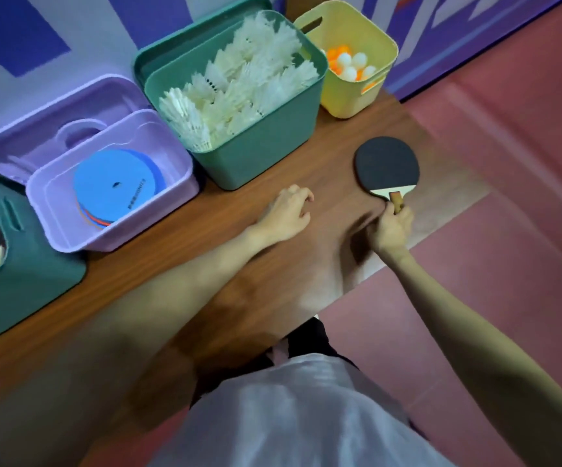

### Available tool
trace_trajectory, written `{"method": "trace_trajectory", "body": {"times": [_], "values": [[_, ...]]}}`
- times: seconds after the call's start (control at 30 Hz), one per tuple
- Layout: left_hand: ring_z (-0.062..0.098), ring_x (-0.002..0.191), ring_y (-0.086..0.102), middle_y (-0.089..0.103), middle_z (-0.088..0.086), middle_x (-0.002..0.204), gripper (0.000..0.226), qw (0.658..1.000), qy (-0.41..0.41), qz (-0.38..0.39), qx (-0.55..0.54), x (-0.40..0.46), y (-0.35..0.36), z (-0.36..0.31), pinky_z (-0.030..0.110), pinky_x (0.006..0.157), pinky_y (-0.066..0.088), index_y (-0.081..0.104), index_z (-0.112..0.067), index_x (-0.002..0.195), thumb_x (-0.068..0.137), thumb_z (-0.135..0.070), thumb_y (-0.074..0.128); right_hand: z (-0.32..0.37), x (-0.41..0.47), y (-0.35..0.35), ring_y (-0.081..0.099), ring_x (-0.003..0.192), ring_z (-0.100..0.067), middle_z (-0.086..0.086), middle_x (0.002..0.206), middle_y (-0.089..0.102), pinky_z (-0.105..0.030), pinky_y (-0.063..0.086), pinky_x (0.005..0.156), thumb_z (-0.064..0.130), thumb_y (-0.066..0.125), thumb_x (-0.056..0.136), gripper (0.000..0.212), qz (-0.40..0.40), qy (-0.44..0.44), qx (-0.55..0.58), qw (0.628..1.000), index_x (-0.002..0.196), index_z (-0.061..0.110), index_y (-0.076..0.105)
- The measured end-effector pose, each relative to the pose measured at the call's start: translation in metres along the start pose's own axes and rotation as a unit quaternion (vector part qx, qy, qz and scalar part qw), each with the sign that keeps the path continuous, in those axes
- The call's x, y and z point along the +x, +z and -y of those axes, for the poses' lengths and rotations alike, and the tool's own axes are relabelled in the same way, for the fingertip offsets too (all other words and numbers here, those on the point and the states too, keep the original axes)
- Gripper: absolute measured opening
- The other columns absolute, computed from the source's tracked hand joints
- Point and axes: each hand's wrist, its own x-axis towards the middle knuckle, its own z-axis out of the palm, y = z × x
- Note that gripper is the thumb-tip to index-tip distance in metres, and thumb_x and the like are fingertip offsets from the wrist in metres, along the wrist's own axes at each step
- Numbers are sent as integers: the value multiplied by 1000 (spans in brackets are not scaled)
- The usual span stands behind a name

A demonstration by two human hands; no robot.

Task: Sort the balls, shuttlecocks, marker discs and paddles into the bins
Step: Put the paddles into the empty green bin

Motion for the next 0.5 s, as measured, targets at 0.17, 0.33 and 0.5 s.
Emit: {"method": "trace_trajectory", "body": {"times": [0.17, 0.33, 0.5], "values": [[27, 121, 49, 52, 11, 129, 32, 998, -24, 43, 40, 28, 17, -10, 41, 99, 43, 54, -11, 125, 93, -15, 53, -15, 33, -3, 42, 115, -43, -28, 123, 45, -45, 33, 97, 18, 57, 86, 49, 32, 77, 1, 997, 126, -4, 39], [27, 120, 50, 53, 11, 128, 32, 996, -51, 55, 51, 36, 24, -3, 41, 100, 44, 54, -12, 125, 93, -17, 54, -22, 61, 0, 46, 114, -42, -26, 120, 50, -44, 41, 96, 20, 61, 84, 45, 99, 87, 49, 990, 117, -4, 43], [27, 118, 52, 54, 11, 126, 34, 993, -106, 46, 23, 31, 22, 6, 40, 99, 45, 53, -11, 125, 93, -20, 56, 15, 51, -12, 49, 71, -27, -9, 74, 49, -32, 37, 63, 21, 59, 83, 23, 143, 45, 208, 967, 71, 8, 45]]}}
